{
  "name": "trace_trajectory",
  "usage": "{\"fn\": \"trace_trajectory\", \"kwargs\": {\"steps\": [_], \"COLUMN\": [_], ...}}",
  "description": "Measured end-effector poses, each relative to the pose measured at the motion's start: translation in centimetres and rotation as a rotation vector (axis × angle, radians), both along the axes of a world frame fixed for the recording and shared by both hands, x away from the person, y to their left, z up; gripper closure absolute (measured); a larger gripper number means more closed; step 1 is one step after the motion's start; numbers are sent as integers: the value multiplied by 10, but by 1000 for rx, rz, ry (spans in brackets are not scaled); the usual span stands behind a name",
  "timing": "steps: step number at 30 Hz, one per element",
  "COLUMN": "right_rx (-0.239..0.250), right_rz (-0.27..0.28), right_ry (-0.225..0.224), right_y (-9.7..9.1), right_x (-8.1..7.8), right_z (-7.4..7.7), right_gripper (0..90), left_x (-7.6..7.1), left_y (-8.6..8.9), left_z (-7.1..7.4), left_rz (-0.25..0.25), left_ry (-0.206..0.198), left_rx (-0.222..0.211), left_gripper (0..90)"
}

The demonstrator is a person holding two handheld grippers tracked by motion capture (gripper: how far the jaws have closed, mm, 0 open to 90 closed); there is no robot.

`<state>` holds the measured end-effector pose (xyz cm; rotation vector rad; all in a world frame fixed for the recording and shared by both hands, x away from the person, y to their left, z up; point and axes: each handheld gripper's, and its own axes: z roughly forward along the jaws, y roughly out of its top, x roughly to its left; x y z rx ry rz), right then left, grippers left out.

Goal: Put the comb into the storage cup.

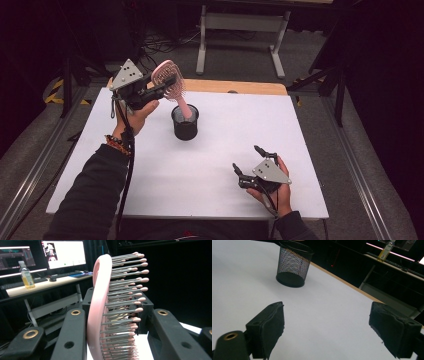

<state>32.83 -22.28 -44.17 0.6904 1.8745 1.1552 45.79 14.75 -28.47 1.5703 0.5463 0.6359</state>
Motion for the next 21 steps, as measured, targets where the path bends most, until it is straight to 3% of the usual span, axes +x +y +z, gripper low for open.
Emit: {"fn": "trace_trajectory", "kwargs": {"steps": [8, 21], "right_rx": [0, -2], "right_rz": [4, 11], "right_ry": [2, 5], "right_y": [0, 1], "right_x": [0, 0], "right_z": [0, -1], "right_gripper": [137, 139], "left_x": [14, 38], "left_y": [-8, -16], "left_z": [-7, -27], "left_rz": [21, 67], "left_ry": [31, 118], "left_rx": [11, 31], "left_gripper": [632, 631]}}
